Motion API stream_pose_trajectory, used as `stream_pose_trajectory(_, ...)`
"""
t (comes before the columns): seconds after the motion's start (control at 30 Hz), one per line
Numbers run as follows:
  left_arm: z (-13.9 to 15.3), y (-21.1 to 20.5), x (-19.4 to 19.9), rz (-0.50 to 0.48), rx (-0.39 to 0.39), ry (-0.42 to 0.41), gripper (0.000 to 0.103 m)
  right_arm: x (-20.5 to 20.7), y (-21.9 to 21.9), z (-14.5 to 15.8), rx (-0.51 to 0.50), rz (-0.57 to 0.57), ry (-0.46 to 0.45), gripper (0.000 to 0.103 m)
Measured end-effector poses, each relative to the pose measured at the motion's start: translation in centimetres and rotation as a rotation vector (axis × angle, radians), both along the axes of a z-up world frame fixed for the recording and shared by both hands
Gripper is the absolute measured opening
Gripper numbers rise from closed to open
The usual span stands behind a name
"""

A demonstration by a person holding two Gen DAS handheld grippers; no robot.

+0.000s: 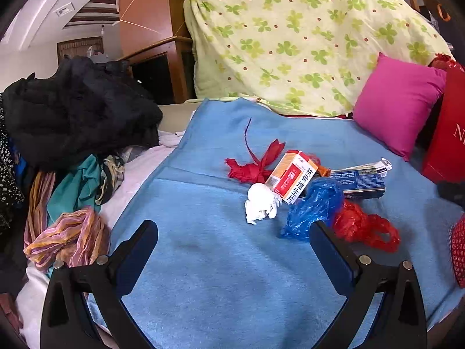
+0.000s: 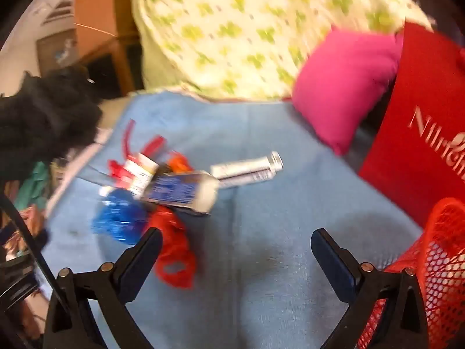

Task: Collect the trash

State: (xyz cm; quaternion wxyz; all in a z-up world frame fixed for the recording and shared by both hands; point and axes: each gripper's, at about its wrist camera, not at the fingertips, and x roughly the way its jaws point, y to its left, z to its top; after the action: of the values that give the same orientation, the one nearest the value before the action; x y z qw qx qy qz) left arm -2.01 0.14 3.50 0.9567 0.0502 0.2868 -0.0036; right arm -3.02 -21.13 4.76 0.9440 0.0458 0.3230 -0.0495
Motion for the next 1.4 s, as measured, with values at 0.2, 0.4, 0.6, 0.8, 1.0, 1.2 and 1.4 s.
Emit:
stream_pose_trajectory(0.2,0.4,0.4,-0.7,0.018,-0.003,-0.028,0.103,-8.1,2.2,2.7,-0.031,0.048,-0.26,0.103)
stream_pose_trajectory(0.4,0.3,-0.7,-1.2,0.008,0.035,-0.047,0.103,-6.8,3.3,1.6,-0.041,0.112,-0.18,0.103)
stream_pose_trajectory(0.6,0.1,-1.0,-1.1,0.016,0.059,-0.05,0.103,-6.2,2.9,0.8,-0.025,0.096,-0.17,0.103)
stream_pose_trajectory(0.8,0.1,-1.5,-1.3,0.007,0.067,-0.056,0.103,-6.1,3.0,0.5,-0.025,0.084,-0.153,0.103)
stream_pose_trajectory(1.0,0.1,-1.7,-1.4,0.003,0.081,-0.062,0.103,-6.0,2.8,0.5,-0.019,0.079,-0.144,0.103)
stream_pose_trajectory(1.2,0.2,-1.7,-1.7,-0.005,0.076,-0.061,0.103,-6.1,2.8,0.5,-0.036,0.072,-0.146,0.103)
stream_pose_trajectory(1.4,0.7,-1.6,-2.3,-0.037,0.044,-0.039,0.103,-6.2,2.9,0.6,-0.044,0.07,-0.15,0.103)
